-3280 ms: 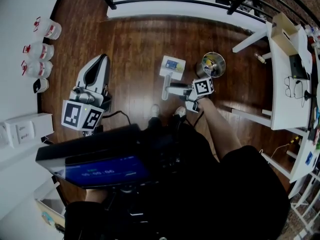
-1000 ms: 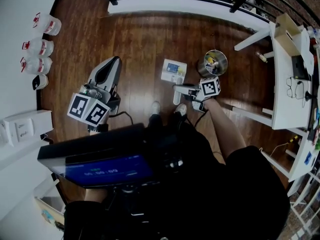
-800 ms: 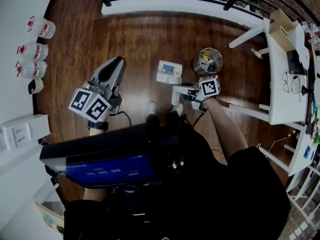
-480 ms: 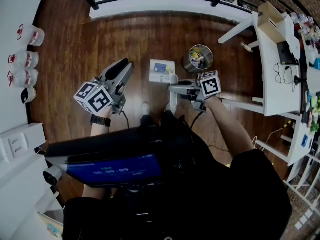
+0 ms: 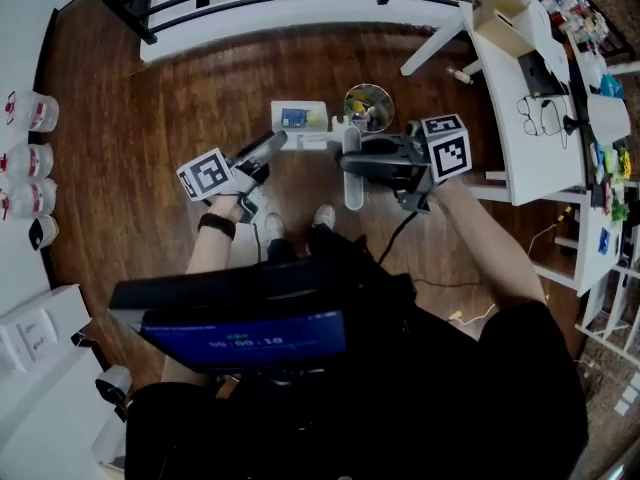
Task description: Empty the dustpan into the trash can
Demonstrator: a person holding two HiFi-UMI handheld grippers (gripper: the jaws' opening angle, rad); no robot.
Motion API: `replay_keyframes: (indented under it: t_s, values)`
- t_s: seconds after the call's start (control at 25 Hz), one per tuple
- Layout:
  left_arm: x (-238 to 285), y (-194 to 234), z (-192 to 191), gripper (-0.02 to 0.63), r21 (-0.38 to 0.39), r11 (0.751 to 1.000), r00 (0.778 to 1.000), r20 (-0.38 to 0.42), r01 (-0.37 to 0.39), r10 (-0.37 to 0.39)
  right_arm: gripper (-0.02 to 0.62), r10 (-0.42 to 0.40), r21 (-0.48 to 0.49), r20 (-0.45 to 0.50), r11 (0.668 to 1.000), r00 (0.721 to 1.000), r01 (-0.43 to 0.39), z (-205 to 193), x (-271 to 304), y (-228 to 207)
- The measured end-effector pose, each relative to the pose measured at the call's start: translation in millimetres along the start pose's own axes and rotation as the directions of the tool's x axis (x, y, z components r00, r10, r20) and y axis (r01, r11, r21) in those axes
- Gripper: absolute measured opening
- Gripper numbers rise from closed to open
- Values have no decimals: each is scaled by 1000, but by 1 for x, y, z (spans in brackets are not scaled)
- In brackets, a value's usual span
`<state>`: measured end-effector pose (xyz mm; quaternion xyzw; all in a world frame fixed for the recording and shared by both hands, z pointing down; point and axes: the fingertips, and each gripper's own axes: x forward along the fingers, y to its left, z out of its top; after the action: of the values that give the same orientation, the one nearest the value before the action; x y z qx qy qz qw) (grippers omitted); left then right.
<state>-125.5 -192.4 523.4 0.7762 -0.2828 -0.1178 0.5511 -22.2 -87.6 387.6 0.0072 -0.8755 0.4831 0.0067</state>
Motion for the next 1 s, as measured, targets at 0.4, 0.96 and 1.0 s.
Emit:
replay_keyframes:
  t_s: [0.4,0.96,1.0]
  values:
    - [106,4,-46,331,-406,903,988,2,140,-152,121,5,-144,109,989,994,11,53,-51,70]
    - [223,-46,-100,250,-739,635,959,54,225,-277,124,-74,-302,130,947,989,111,52,-120,141]
    - [228,-52,-106,245,-743,633,955,31,219,-294,126,-80,-311,139,943,987,120,52,-125,145]
